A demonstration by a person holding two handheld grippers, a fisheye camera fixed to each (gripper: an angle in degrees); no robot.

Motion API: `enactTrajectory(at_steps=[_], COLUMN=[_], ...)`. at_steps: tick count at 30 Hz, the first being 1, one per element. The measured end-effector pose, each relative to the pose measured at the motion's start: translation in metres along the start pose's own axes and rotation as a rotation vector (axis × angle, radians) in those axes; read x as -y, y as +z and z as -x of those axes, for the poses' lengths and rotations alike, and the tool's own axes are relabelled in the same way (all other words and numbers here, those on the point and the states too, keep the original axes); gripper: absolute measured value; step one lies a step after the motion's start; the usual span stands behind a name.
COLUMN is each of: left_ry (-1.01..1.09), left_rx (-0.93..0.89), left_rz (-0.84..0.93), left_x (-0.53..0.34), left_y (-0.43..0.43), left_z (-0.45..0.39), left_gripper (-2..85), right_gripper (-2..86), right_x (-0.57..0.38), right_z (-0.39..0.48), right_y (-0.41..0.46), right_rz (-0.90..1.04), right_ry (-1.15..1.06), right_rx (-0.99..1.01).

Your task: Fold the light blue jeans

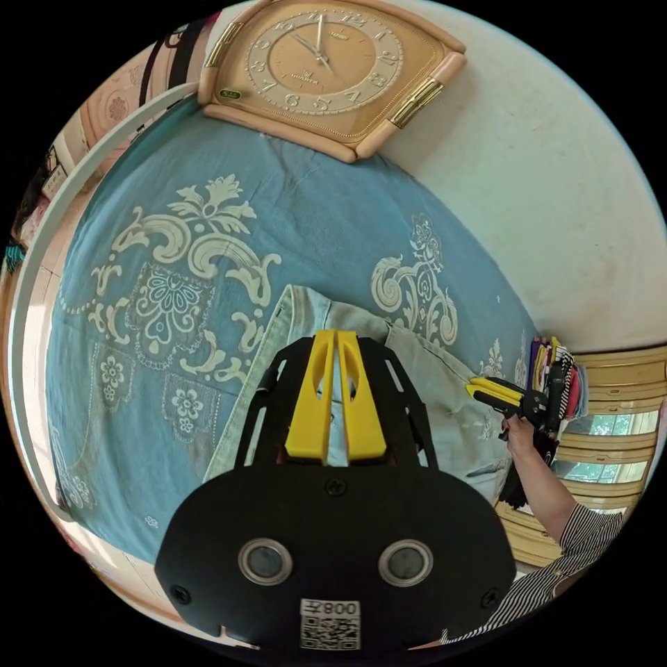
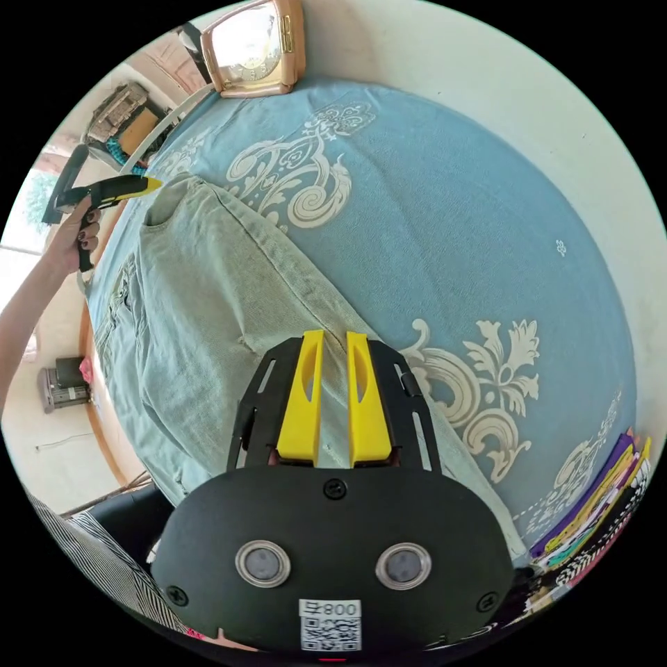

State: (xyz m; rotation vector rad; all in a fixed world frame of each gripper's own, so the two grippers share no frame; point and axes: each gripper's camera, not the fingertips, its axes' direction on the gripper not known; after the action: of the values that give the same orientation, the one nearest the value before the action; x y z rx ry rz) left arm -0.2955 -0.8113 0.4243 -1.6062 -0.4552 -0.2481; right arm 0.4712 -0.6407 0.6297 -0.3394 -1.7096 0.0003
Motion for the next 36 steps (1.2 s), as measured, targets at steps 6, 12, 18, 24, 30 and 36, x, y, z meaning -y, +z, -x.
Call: enactTrajectory(at_steps=[6,12,18,24,30,36], left_ry=[-0.009,-0.031,0.021,0.013,-0.121,0.018], left_rx=[-0.082,-0.041,-0.028,0.068,0.033,0.003], left_rz=[-0.079,-0.134,-0.043,0.049,0.066,0.105], left_x=[-0.007,0.009,-0.002,-0.033,-0.020,-0.014], left_y=[0.007,0.015,0.061,0.083,0.120,0.156], left_z=[0.025,0.050,0.053,0.089,0.128,0.108], left_gripper=[0.2,0.3,1.5,4.9,6.1,5.8], right_gripper=[1.9,1.9,4.6,5.6,6.8,7.4], right_x=[0.003,0.009,0.017,-0.024,-0.050,-0.099], right_z=[-0.004,-0.041,-0.080,-0.107,-0.054,-0.049], right_y=[0.036,0.072,0.129,0.138,0.189,0.225], right_rz=[-0.016,-0.032,0.008,-0.151,-0.115,-0.085], right_ry=[-0.082,-0.036,0.037,0.087,-0.092,-0.083], right_rx=[-0.099,-0.041,0.031,0.126,0.281,0.296])
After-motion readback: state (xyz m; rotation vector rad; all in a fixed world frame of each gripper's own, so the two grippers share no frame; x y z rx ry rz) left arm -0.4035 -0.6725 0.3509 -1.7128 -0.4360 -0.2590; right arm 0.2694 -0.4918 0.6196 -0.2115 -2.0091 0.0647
